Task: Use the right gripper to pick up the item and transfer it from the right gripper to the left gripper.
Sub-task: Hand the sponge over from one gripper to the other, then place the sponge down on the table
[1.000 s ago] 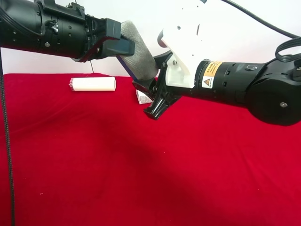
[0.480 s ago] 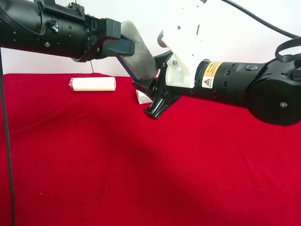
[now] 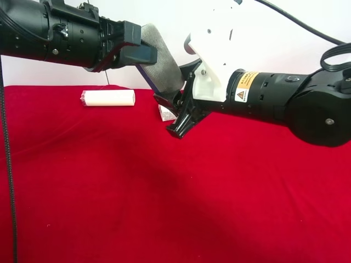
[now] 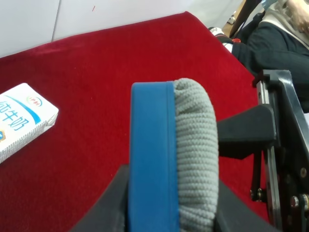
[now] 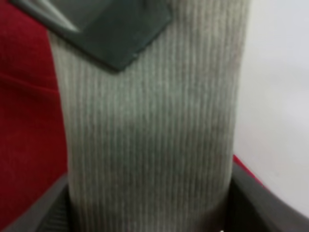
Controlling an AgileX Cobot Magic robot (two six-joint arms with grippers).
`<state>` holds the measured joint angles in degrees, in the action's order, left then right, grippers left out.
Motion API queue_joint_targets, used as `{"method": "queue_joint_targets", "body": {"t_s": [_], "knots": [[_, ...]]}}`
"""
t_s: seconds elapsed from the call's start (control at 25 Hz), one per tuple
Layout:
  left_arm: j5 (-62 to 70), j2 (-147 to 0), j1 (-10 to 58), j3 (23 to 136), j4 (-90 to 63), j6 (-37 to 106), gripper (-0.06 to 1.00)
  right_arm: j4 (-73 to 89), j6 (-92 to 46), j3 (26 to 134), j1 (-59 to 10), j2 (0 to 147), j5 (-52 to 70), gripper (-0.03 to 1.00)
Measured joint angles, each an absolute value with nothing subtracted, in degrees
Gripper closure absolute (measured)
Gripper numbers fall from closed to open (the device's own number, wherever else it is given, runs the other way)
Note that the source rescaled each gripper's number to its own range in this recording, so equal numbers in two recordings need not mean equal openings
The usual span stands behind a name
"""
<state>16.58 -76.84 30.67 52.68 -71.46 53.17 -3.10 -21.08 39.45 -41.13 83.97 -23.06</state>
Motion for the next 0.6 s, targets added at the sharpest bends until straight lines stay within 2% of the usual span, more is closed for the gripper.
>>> {"method": "queue_joint_targets", "body": {"t_s": [0.04, 0.16, 0.2, 0.24, 0.36, 0.6], "knots": [[16.58, -76.84, 30.67, 52.73, -71.46, 53.24, 0.93, -2.86, -21.24, 39.45, -41.17, 83.97, -23.20, 0.93], [16.82, -76.84, 30.67, 52.73, -71.46, 53.24, 0.93, -1.26, -20.82, 39.40, -41.20, 83.97, -25.63, 0.46], [16.88, -76.88, 30.67, 52.73, -71.46, 53.24, 0.93, -1.26, -20.77, 39.40, -41.20, 83.97, -25.77, 0.32], [17.00, -76.88, 30.67, 52.73, -71.46, 53.24, 0.93, -1.26, -20.77, 39.40, -41.20, 83.97, -25.77, 0.24], [17.00, -76.90, 30.67, 52.73, -71.46, 53.24, 0.93, -1.26, -20.77, 39.40, -41.20, 83.97, -25.77, 0.15], [17.00, -76.90, 30.67, 52.73, -71.46, 53.24, 0.93, -1.26, -20.77, 39.40, -41.20, 83.97, -25.93, 0.13]]}}
